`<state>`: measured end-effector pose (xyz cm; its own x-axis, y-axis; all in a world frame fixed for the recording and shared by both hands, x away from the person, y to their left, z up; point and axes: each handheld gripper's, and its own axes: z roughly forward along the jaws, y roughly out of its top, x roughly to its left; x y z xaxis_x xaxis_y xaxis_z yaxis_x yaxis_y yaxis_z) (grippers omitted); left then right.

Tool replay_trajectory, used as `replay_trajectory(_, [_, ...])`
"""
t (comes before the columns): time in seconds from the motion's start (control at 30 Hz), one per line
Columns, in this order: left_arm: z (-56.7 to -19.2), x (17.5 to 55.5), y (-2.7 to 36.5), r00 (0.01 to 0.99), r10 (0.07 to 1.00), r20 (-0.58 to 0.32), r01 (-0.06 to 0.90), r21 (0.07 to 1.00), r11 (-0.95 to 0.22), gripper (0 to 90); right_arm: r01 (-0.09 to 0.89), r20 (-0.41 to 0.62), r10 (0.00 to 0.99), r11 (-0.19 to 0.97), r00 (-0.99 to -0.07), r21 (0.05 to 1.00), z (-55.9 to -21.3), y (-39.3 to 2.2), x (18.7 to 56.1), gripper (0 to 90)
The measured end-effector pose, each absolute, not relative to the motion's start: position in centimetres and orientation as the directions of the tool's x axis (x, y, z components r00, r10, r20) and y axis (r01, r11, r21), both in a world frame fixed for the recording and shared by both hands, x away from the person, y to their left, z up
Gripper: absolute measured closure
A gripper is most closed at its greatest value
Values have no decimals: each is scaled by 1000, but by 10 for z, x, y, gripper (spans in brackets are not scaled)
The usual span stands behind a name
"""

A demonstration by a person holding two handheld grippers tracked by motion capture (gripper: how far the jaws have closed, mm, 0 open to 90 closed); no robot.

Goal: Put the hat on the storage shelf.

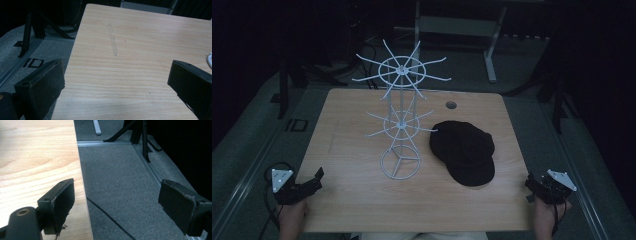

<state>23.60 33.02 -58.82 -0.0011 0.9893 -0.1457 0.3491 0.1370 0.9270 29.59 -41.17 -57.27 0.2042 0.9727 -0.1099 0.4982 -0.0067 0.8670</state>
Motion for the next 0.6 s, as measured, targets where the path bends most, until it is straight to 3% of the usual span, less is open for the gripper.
replay_trajectory(0.23, [-588, 236, 330, -1, 989, -145, 350, 927, 136, 14, 487, -86, 982, -7, 169, 874, -572, -414, 294, 126])
replay_trajectory(0.6, [-588, 237, 330, -5, 989, -145, 352, 926, 138, 15, 531, -16, 998, -15, 54, 847, -530, -414, 300, 98])
